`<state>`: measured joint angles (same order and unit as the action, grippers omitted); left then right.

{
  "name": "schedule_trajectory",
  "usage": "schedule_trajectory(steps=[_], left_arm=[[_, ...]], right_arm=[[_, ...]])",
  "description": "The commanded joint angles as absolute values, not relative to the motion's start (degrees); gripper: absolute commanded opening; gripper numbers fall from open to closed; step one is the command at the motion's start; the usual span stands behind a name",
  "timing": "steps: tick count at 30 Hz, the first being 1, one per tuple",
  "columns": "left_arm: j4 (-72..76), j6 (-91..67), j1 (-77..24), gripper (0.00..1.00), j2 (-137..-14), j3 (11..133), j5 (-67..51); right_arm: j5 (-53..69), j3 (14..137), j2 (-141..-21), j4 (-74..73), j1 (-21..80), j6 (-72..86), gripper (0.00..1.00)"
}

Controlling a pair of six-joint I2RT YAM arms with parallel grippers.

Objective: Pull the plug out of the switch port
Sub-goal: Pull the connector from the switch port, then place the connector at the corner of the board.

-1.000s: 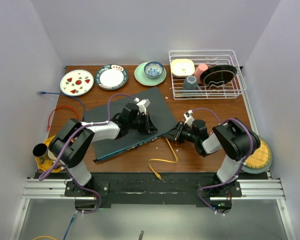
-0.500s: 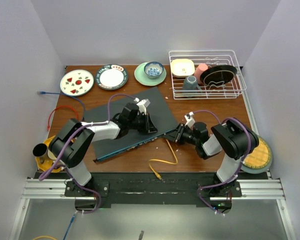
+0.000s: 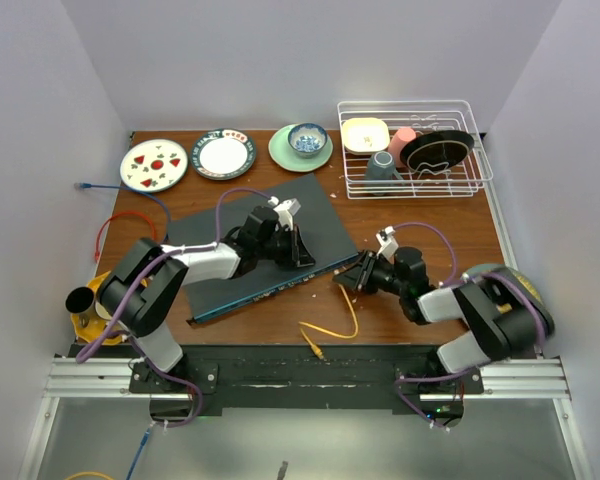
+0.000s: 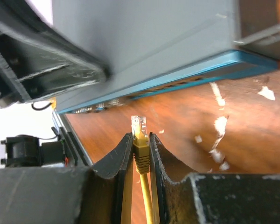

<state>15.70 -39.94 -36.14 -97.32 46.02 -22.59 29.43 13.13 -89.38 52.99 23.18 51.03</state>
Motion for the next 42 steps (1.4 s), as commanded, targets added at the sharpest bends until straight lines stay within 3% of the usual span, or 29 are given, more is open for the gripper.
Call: schedule_trajectory(steps=[1,2,5,6,7,12,17,20,27,42], left_arm=[[13.72,-39.91,-36.39,0.08,-92.38,47.45,-21.01],[10.75,-39.38,-36.39,0.08,-91.07,48.24,-19.18],[7.4,-36.66,-36.47,0.27,-88.17,50.36,-16.44],[7.38,-35.43,-36.39,0.33,-87.28,50.62,-16.09],[7.9,-34.72,-36.47,0.46,-86.23,50.71,-16.87],[15.46,-33.31,-36.39,0.78,-80.08,50.19,-24.51],[30.44,-32.96,-37.44,0.87,-72.44,42.73,-28.74],[41.62,-34.98,-39.37,1.0,-68.91,35.78,-27.96],[38.23,-29.97,-45.96,1.0,-72.5,37.26,-30.24],[33.31,-26.72,-55.28,1.0,-87.54,45.35,-22.77]], right_arm=[[24.81,17.22,-74.04,32.92,23.55,43.53,0.0],[23.48,18.44,-67.04,28.52,23.73,41.77,0.0],[18.03,24.24,-57.87,13.83,23.73,36.31,0.0],[17.32,27.13,-56.7,9.36,23.73,35.25,0.0],[16.62,28.38,-55.99,7.84,23.82,33.68,0.0],[17.05,32.86,-57.04,4.57,23.82,32.52,0.0],[18.28,34.54,-57.04,4.75,23.82,33.75,0.0],[18.63,35.77,-56.87,4.31,23.91,34.28,0.0],[19.51,39.55,-57.04,3.52,24.08,35.33,0.0],[19.42,43.59,-57.92,2.55,27.68,35.51,0.0]])
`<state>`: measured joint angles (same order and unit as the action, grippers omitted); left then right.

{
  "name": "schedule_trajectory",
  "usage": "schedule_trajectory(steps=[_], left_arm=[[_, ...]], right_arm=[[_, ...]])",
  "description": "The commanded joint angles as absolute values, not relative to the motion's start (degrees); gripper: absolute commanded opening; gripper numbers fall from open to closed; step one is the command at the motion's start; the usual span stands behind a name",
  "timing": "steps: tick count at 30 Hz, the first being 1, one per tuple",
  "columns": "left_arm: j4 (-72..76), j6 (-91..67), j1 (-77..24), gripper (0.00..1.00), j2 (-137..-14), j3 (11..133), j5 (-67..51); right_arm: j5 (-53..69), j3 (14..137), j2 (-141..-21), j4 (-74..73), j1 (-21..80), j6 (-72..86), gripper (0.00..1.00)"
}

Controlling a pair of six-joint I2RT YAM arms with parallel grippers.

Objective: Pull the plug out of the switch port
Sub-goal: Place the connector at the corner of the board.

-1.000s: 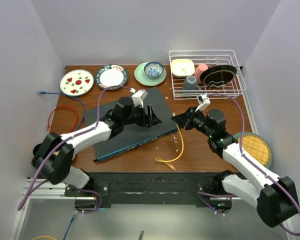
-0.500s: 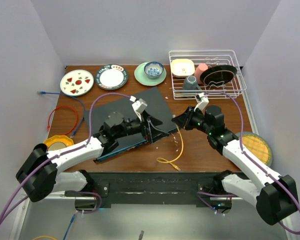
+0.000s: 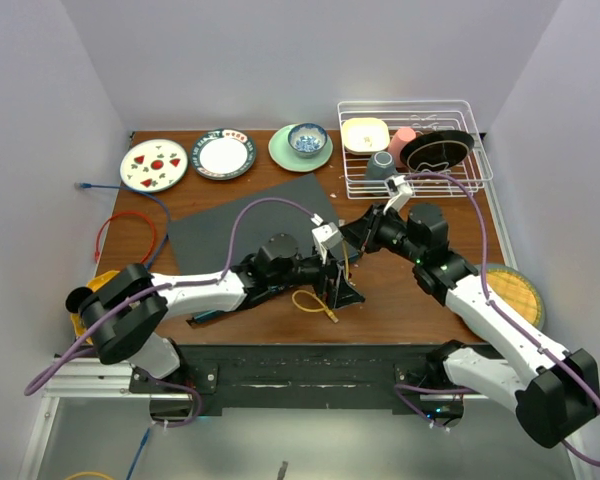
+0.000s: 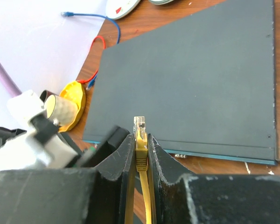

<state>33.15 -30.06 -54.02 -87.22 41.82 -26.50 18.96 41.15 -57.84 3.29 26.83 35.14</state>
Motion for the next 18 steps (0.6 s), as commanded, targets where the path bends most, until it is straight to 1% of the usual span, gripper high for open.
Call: schedule_trajectory(steps=[1,2,4,5,6,7,8,9,10,11,12,14,15,16,18], left_arm=[[32.88,-26.54,-55.28,0.95,-87.97,45.53,-22.5],[32.61,-26.11,-55.28,0.75,-88.15,45.79,-22.85],[32.0,-25.84,-55.28,0.49,-88.24,46.32,-23.99],[31.82,-25.84,-55.28,0.2,-88.07,46.41,-24.08],[31.38,-25.84,-55.28,0.08,-87.28,46.58,-23.91],[29.9,-25.75,-55.37,0.0,-86.75,46.67,-23.73],[28.75,-25.32,-55.28,0.0,-85.96,46.93,-23.3],[26.74,-24.44,-55.28,0.0,-84.04,48.24,-22.68],[20.11,-23.13,-55.37,0.0,-82.72,49.47,-19.8],[16.73,-20.33,-55.28,0.0,-81.31,50.61,-17.69],[13.65,-19.08,-55.2,0.0,-78.25,52.54,-12.71],[4.78,-16.54,-55.11,0.0,-75.42,54.57,-6.54],[1.96,-16.0,-55.02,0.0,-73.58,57.1,-0.5],[-3.9,-15.56,-54.85,0.0,-72.96,58.43,2.43],[-8.94,-15.38,-53.53,0.0,-72.51,63.07,8.06]], right_arm=[[19.34,43.59,-57.75,2.55,27.69,35.59,0.0],[19.34,43.59,-57.57,2.55,27.77,35.6,0.0],[19.07,43.51,-57.13,2.55,27.77,35.6,0.0],[18.99,43.51,-57.13,2.55,27.77,35.68,0.0],[18.46,43.51,-57.04,2.46,27.77,35.86,0.04],[18.02,43.42,-56.52,2.37,27.86,36.03,0.17],[17.76,43.24,-55.9,2.63,27.77,36.12,0.29],[17.23,43.16,-55.29,2.55,27.77,36.82,0.51],[15.14,43.07,-53.72,2.37,27.86,37.0,0.57],[13.99,43.24,-52.83,1.33,27.86,37.18,0.61],[12.67,43.33,-52.04,0.8,27.77,37.09,0.65],[9.15,43.16,-49.5,0.18,27.77,37.0,0.68],[8.18,42.98,-48.53,0.18,27.86,37.18,0.69],[7.13,42.89,-47.65,-1.04,27.77,37.44,0.71],[4.66,41.93,-45.71,-0.53,27.86,37.97,0.73]])
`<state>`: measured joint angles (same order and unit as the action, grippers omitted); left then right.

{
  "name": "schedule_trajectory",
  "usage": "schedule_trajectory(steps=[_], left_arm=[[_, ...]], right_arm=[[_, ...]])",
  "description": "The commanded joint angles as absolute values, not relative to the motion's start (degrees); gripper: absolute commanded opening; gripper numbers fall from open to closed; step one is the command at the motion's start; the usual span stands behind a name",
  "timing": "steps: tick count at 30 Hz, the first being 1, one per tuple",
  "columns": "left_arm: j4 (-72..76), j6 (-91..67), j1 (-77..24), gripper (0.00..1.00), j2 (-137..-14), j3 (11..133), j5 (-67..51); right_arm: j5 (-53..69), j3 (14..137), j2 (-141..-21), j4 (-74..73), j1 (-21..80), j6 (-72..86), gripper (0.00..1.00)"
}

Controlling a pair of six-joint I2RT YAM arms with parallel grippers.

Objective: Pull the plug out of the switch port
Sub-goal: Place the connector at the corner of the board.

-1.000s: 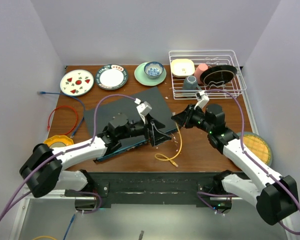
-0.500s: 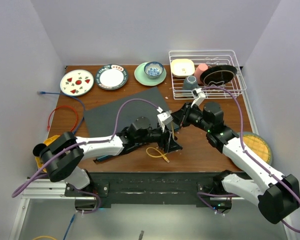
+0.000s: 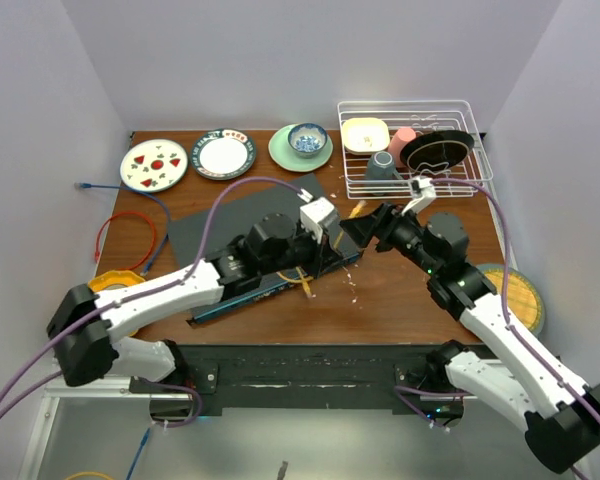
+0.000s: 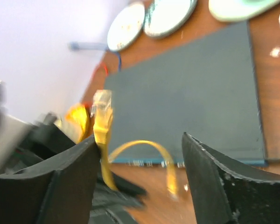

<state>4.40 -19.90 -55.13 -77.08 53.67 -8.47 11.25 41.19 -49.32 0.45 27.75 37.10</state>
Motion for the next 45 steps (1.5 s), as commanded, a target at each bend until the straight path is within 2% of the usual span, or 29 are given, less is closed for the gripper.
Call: schedule_trajectory(steps=[1,4,7,8,14,19,23,27,28,29,31,34,37,39,41,45], left_arm=[[-13.66,-15.55,-51.87,0.0,-72.6,64.67,13.05],[-21.93,-17.75,-46.69,0.0,-74.7,70.83,20.37],[-26.18,-20.82,-35.62,0.0,-76.64,75.23,22.84],[-26.37,-22.31,-29.68,0.0,-76.81,76.45,22.76],[-22.94,-31.0,-8.91,0.0,-78.04,79.26,26.55],[-27.22,-37.34,6.56,0.0,-87.78,86.64,26.89],[-35.84,-37.8,9.84,0.0,-101.48,103.3,29.09],[-43.14,-36.65,9.93,0.02,-115.98,114.15,31.28],[-44.02,-36.74,10.11,0.44,-117.58,115.47,32.33],[-44.99,-37.09,10.37,0.66,-119.08,118.27,32.69],[-47.28,-36.57,10.81,1.0,-121.98,121.19,32.17],[-46.5,-35.95,10.55,1.0,-119.98,121.73,30.24],[-39.83,-35.77,9.24,1.0,-111.12,112.88,28.48],[-32.74,-36.12,7.48,1.0,-102.28,102.26,26.73],[-28.15,-34.73,2.13,1.0,-94.27,92.09,27.07],[-20.76,-30.68,-10.26,1.0,-86.58,80.35,26.9]], right_arm=[[4.48,41.23,-45.36,-0.27,27.77,37.97,0.74],[5.18,40.96,-46.14,1.13,27.77,38.23,0.74],[7.38,40.78,-48.25,1.84,27.77,38.41,0.74],[7.82,40.35,-48.69,2.28,27.77,38.41,0.74],[9.14,38.67,-50.01,3.51,27.77,38.14,0.73],[10.1,37.53,-50.45,4.3,27.77,38.14,0.73],[11.68,35.95,-50.97,5.62,27.86,38.23,0.73],[12.13,36.03,-52.55,5.45,27.77,36.83,0.73],[12.04,36.47,-52.65,5.1,27.86,36.48,0.73],[11.95,36.74,-52.91,4.23,27.77,36.04,0.73],[11.34,37.0,-52.74,3.52,27.69,34.9,0.73],[10.11,36.48,-52.56,3.51,27.86,34.28,0.73],[10.02,35.69,-53.43,5.44,27.86,34.8,0.73],[10.37,35.16,-54.49,7.46,27.77,35.59,0.73],[11.25,34.81,-56.24,9.04,27.86,36.03,0.73],[13.01,34.72,-58.36,10.9,28.39,36.74,0.73]])
